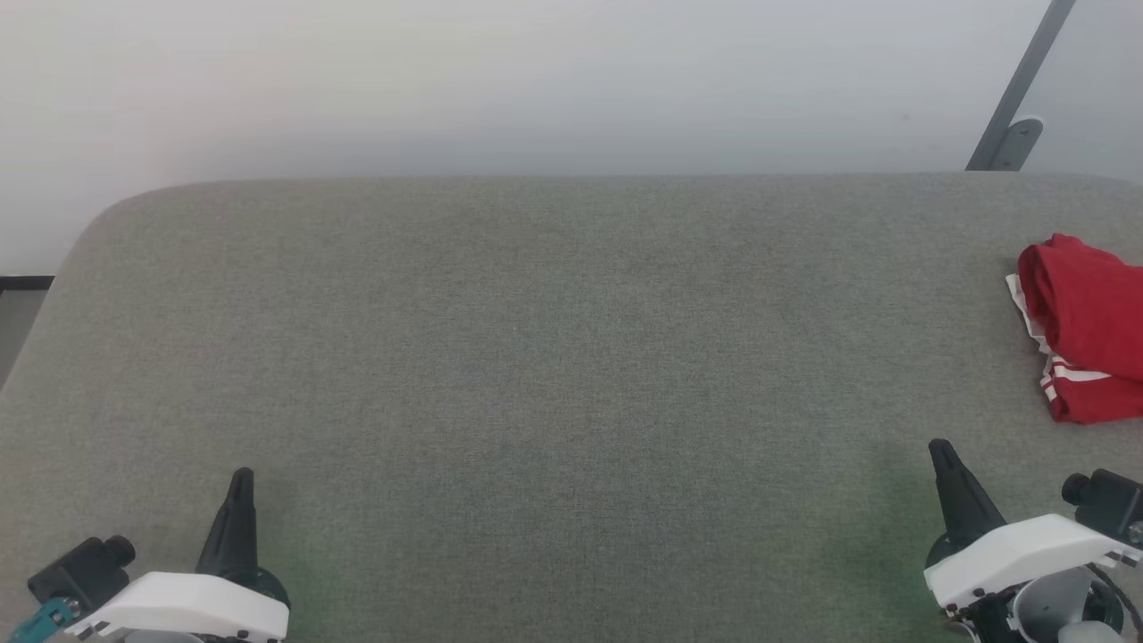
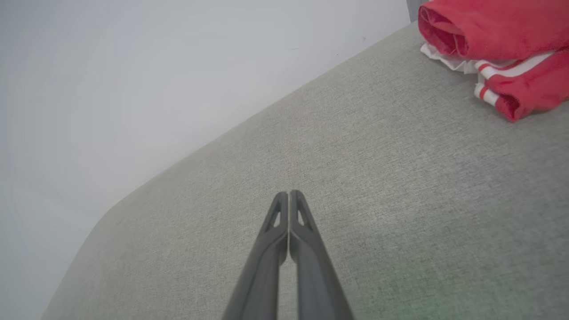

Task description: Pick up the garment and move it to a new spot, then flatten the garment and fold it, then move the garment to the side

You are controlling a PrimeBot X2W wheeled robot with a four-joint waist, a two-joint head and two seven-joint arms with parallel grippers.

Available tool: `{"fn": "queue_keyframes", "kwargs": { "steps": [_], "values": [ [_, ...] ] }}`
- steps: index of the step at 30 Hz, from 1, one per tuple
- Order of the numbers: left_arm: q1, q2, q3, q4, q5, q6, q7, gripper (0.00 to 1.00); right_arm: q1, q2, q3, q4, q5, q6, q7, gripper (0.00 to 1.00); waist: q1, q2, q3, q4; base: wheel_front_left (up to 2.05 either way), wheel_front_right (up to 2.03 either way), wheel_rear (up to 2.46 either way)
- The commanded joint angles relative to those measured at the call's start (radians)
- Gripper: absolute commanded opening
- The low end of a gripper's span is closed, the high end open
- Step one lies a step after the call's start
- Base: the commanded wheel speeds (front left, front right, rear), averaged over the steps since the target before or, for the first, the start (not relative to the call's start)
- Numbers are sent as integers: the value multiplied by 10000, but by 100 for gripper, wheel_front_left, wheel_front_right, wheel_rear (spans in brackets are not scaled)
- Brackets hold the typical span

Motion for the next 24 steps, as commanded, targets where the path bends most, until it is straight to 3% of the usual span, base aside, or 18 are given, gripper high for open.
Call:
{"fn": "queue_keyframes", "kwargs": {
  "steps": [1,24],
  "values": [
    [-294,62,75,-181,-293,-6,85,0,-260,-15,-68,-210,346,0,44,0,0,0,-5,-4,0,0,0],
    [-506,-410,150,-366,-2765,-11,902,0,-374,233,-163,-280,3207,1,429,0,0,0,-92,-74,0,0,0]
  ]
}}
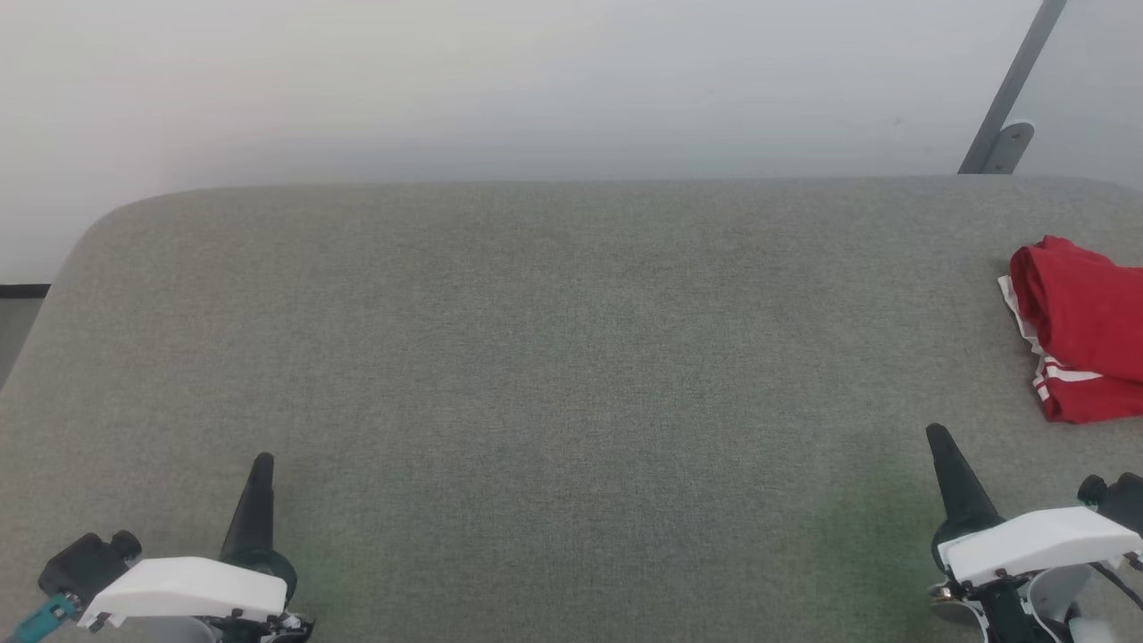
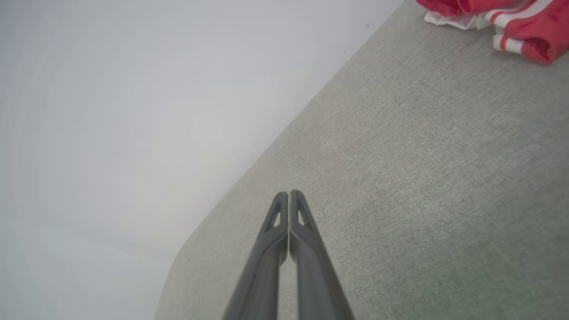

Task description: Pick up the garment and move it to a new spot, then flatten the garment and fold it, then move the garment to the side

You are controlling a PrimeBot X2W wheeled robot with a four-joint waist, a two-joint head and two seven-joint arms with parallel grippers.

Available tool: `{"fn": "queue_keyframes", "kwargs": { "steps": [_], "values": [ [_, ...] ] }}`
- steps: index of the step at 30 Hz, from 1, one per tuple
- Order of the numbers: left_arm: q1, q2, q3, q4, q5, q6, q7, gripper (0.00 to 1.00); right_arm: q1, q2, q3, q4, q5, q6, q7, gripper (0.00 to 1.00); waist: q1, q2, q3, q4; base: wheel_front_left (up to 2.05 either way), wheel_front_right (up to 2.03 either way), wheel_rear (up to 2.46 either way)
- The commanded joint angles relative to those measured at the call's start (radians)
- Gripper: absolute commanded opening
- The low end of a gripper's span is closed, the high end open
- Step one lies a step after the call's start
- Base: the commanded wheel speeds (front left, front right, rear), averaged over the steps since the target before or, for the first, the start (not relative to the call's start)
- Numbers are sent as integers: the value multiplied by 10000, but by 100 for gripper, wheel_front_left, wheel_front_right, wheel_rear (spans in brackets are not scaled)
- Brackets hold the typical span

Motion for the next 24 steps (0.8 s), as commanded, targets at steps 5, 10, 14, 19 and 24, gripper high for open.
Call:
{"fn": "queue_keyframes", "kwargs": {
  "steps": [5,10,14,19,24],
  "values": [
    [-324,-58,75,-181,-656,-12,204,0,-263,22,-28,-144,738,3,125,0,0,0,-21,-17,0,0,0],
    [-350,-145,90,-217,-1180,-13,381,0,-275,83,-52,-159,1353,3,210,0,0,0,-44,-35,0,0,0],
    [-382,-216,100,-244,-1542,-14,496,0,-293,119,-66,-173,1738,3,256,0,0,0,-59,-47,0,0,0],
    [-412,-282,112,-264,-1840,-15,605,0,-291,155,-81,-183,2118,3,319,0,0,0,-74,-59,0,0,0],
    [-455,-364,125,-292,-2263,-16,729,0,-309,195,-100,-197,2568,3,371,0,0,0,-93,-75,0,0,0]
  ]
}}
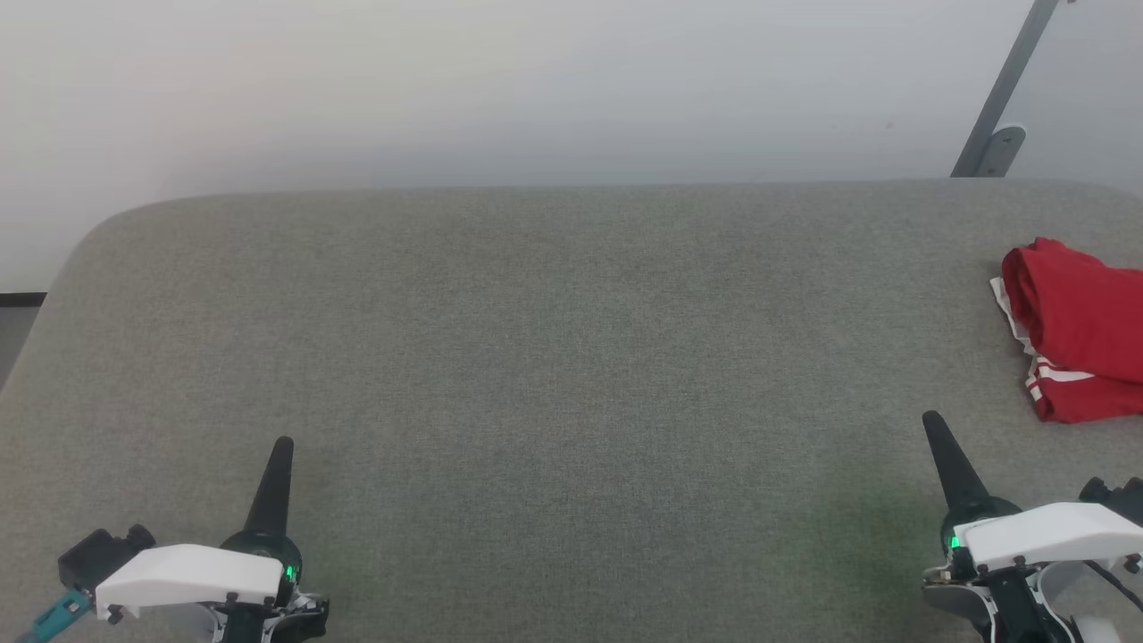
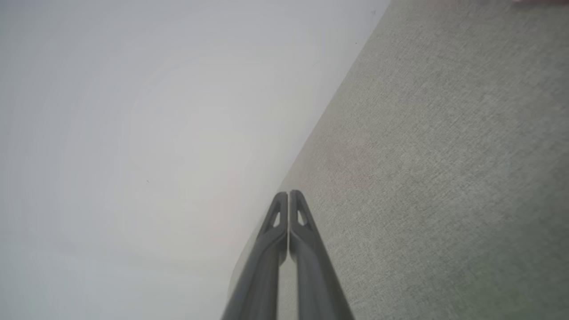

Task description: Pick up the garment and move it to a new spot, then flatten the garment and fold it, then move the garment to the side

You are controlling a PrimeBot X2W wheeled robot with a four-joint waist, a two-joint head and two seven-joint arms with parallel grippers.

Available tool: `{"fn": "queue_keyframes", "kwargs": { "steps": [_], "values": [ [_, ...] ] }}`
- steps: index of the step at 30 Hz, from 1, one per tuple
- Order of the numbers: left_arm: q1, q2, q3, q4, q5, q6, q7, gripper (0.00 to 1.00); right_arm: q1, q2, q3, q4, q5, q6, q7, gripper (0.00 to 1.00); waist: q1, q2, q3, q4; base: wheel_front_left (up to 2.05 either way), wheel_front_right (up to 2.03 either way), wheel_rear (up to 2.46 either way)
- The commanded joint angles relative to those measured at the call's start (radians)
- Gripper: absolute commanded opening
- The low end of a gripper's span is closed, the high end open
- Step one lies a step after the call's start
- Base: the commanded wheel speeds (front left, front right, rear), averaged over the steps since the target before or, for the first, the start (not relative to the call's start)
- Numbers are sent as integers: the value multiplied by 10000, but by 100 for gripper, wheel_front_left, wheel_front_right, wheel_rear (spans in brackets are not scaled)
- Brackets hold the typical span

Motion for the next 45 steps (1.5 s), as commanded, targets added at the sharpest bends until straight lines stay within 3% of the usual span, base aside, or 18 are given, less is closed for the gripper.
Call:
{"fn": "queue_keyframes", "kwargs": {
  "steps": [1,45],
  "values": [
    [-259,-8,57,-107,-168,-17,65,0,-152,17,-21,-130,194,3,55,0,0,0,-3,-2,0,0,0],
    [-431,-533,130,-294,-2918,-26,970,0,-237,317,-142,-190,3370,4,475,0,0,0,-165,-134,0,0,0]
  ]
}}
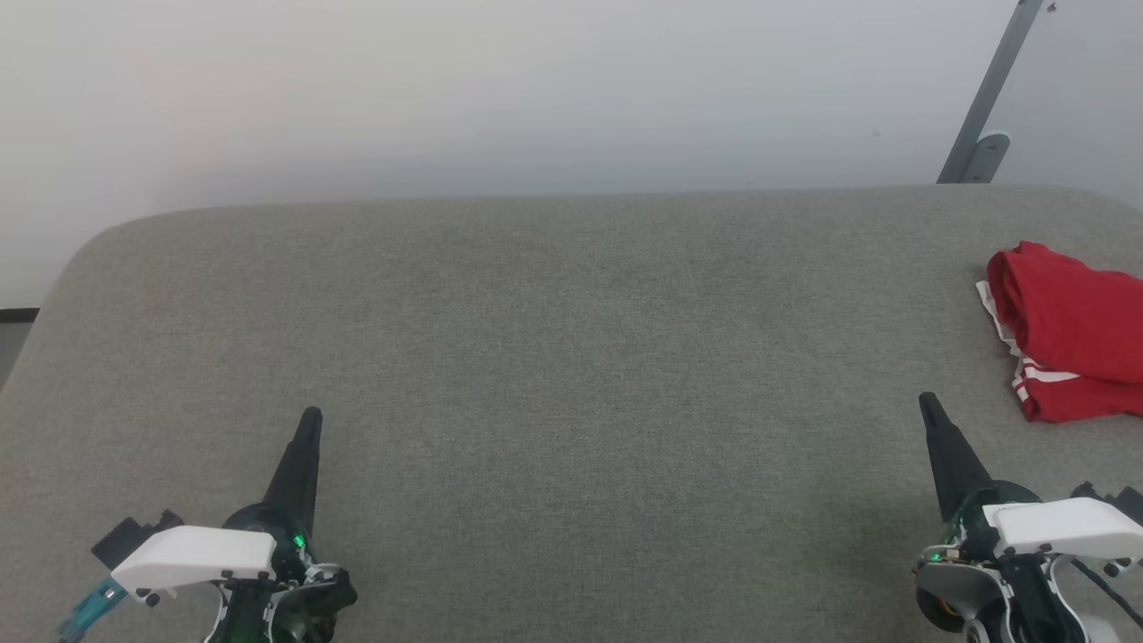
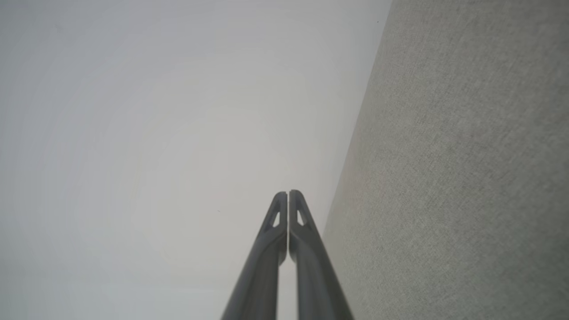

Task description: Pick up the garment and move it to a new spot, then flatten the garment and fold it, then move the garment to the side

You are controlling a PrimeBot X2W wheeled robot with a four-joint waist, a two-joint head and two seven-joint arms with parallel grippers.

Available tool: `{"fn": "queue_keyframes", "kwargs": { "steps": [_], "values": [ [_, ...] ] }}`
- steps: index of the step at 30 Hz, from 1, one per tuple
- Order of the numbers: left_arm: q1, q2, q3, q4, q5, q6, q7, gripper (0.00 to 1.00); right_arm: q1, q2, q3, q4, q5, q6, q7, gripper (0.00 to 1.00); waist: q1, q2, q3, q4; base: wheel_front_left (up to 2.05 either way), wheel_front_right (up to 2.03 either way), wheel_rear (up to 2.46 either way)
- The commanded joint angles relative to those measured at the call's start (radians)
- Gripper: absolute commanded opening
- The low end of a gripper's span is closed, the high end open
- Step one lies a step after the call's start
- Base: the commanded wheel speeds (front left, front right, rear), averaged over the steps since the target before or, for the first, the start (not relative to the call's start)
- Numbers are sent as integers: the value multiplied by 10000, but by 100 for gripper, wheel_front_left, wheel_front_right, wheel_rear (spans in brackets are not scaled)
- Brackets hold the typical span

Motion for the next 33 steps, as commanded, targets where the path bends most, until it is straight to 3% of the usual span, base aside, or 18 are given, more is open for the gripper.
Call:
{"fn": "queue_keyframes", "kwargs": {
  "steps": [1,33],
  "values": [
    [-108,-24,38,-64,-176,-27,70,0,-69,65,-39,-63,198,4,50,0,-1,0,-5,-4,0,0,0],
    [-140,-102,43,-79,-512,-28,180,0,-76,93,-42,-62,590,4,95,0,-1,0,-32,-27,0,0,0]
  ]
}}
